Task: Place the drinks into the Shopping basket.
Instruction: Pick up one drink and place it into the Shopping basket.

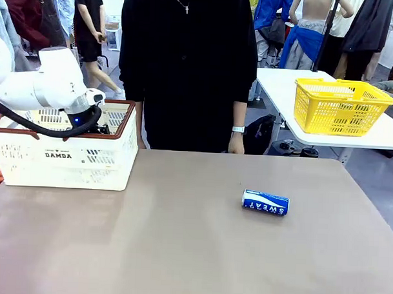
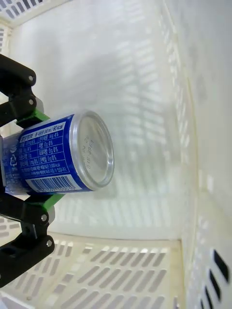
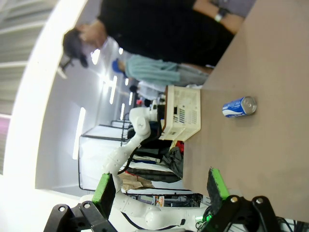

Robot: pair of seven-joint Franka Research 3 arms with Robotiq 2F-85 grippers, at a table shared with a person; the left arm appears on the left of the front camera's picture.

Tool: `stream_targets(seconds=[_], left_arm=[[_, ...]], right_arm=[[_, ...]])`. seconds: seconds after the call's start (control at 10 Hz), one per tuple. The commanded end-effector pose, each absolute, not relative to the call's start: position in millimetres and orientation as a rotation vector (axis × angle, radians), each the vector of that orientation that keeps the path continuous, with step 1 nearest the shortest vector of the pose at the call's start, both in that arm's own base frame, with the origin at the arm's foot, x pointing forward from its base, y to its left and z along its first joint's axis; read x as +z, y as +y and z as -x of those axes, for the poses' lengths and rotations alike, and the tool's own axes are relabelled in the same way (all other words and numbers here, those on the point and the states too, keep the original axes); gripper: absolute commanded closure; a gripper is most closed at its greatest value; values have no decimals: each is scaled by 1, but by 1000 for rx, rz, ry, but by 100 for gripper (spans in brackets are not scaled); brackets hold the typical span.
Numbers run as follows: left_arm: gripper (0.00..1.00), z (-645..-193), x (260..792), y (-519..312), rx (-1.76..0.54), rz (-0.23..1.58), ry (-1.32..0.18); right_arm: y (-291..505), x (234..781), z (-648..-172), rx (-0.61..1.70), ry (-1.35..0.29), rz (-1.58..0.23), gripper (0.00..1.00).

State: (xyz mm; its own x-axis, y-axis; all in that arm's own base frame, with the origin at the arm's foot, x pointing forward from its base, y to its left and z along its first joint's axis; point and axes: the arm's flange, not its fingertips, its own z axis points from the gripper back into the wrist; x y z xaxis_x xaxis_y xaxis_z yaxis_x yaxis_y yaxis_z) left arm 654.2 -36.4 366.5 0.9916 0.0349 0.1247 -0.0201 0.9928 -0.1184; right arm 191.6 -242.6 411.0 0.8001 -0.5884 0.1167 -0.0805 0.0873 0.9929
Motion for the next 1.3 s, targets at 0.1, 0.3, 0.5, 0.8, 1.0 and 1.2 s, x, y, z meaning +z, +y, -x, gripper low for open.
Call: stream_targets(seconds=[0.1,0.3,0.5,0.8,1.0,1.2], left_arm=[[0,-643,375,-33,39,124,-140],[0,-642,374,-32,37,122,-132],[0,-639,380,-31,38,121,-137],[0,-619,431,-25,6,126,-192],[0,-590,491,-5,-36,215,-188],[0,-541,523,20,-134,346,-76]], right_arm=[[-243,415,-195,-394,-612,-1465,0],[-243,415,-195,-394,-612,-1465,0],[-243,415,-195,-394,-612,-1465,0],[-243,415,-195,-394,-612,-1465,0],[-243,415,-195,-394,-612,-1465,0],[-243,415,-195,-394,-612,-1465,0]])
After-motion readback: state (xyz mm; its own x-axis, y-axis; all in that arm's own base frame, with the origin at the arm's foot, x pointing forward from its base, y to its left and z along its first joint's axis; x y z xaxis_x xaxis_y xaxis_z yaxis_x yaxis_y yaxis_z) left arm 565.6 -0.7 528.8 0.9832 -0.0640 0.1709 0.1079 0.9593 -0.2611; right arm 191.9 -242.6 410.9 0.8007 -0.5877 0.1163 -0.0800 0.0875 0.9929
